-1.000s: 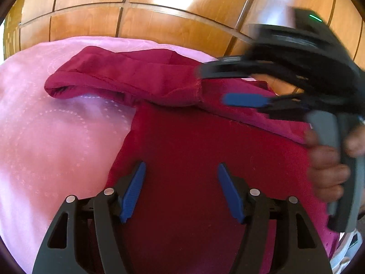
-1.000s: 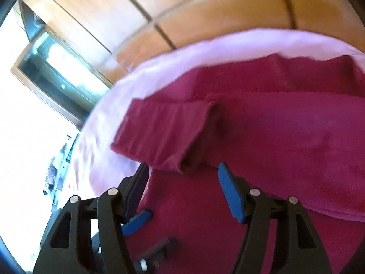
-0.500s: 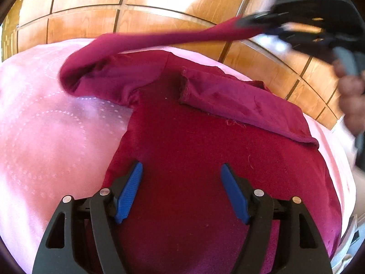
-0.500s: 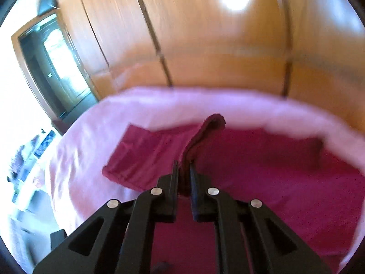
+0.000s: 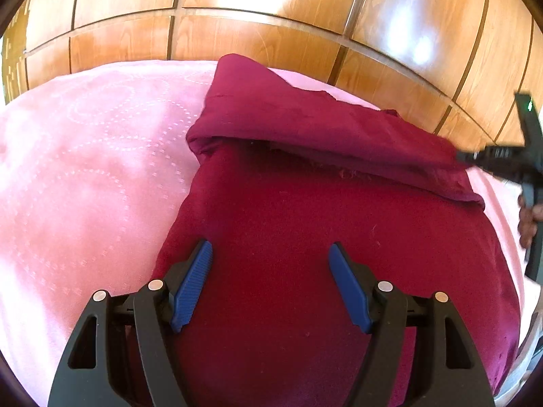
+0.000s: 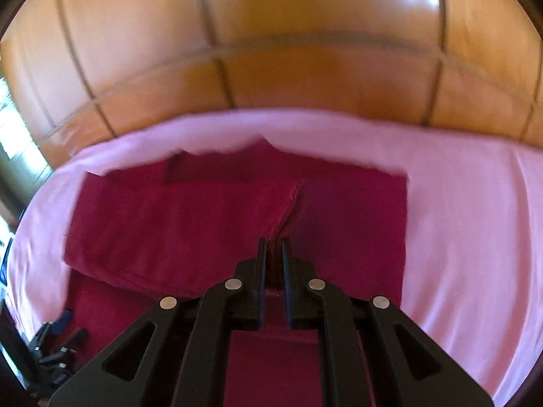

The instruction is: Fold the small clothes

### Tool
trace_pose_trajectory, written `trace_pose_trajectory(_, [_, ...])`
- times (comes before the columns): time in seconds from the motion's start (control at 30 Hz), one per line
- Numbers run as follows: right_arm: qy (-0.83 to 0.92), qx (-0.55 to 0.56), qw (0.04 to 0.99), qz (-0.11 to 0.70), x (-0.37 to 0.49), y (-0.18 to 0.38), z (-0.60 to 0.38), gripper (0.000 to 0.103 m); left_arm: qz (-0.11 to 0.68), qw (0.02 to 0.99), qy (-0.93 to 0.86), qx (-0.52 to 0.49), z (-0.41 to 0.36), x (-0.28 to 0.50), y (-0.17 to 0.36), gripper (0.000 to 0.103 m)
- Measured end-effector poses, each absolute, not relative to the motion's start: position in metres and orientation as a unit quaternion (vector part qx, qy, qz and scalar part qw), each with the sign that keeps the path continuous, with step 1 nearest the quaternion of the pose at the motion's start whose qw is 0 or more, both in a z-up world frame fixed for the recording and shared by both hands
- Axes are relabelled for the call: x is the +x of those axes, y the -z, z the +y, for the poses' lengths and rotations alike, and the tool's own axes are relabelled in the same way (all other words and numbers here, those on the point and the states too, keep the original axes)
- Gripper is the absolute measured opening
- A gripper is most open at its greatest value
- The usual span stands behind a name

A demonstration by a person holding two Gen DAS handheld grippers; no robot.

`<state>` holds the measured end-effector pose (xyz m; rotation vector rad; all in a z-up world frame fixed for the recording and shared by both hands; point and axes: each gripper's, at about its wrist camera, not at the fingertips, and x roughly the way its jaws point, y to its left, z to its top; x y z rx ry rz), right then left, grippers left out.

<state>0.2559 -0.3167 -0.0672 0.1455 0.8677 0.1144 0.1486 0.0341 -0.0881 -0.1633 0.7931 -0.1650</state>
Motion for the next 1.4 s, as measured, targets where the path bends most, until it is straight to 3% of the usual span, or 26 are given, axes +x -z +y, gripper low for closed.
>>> trace_pose_trajectory(0.23, [-0.047, 0.12, 0.894, 0.43, 0.255, 0.092, -0.344, 0.007, 0.428, 0.896, 0.09, -0.079, 0.04, 0.155, 0.071, 0.07])
trace_pose_trajectory(0.4, [-0.037, 0.128, 0.91, 0.392, 0.234, 0.071, -0.362, 0.041, 0.391, 0.909, 0.089, -0.113, 0.059, 0.164, 0.036, 0.07])
trace_pose_trajectory(0.53, [-0.064, 0.12, 0.921, 0.366, 0.229, 0.054, -0.347, 0.046, 0.367, 0.919, 0.087, -0.116, 0.061, 0.19, 0.018, 0.07])
trace_pose_trajectory(0.67, [-0.074, 0.088, 0.922, 0.369, 0.241, 0.056, -0.324, 0.058, 0.36, 0.921, 0.091, -0.114, 0.053, 0.222, 0.01, 0.066])
trace_pose_trajectory(0.83, [-0.051, 0.067, 0.922, 0.379, 0.262, 0.074, -0.319, 0.06, 0.362, 0.921, 0.104, -0.104, 0.036, 0.272, 0.008, 0.06])
trace_pose_trajectory(1.0, [-0.042, 0.056, 0.913, 0.402, 0.276, 0.103, -0.321, 0.078, 0.394, 0.908, 0.096, -0.104, 0.028, 0.328, 0.033, 0.06])
trace_pose_trajectory(1.07, [-0.051, 0.074, 0.915, 0.393, 0.275, 0.11, -0.327, 0.08, 0.414, 0.902, 0.073, -0.101, 0.034, 0.346, 0.05, 0.059])
trace_pose_trajectory(1.1, [-0.053, 0.077, 0.916, 0.391, 0.274, 0.11, -0.328, 0.08, 0.433, 0.893, 0.05, -0.113, 0.044, 0.356, 0.068, 0.051])
trace_pose_trajectory(1.17, [-0.056, 0.068, 0.917, 0.388, 0.275, 0.113, -0.325, 0.084, 0.423, 0.892, 0.05, -0.152, 0.06, 0.357, 0.082, 0.047])
trace_pose_trajectory(1.4, [-0.056, 0.062, 0.918, 0.387, 0.276, 0.117, -0.325, 0.088, 0.424, 0.901, 0.015, -0.093, 0.045, 0.339, 0.064, 0.049])
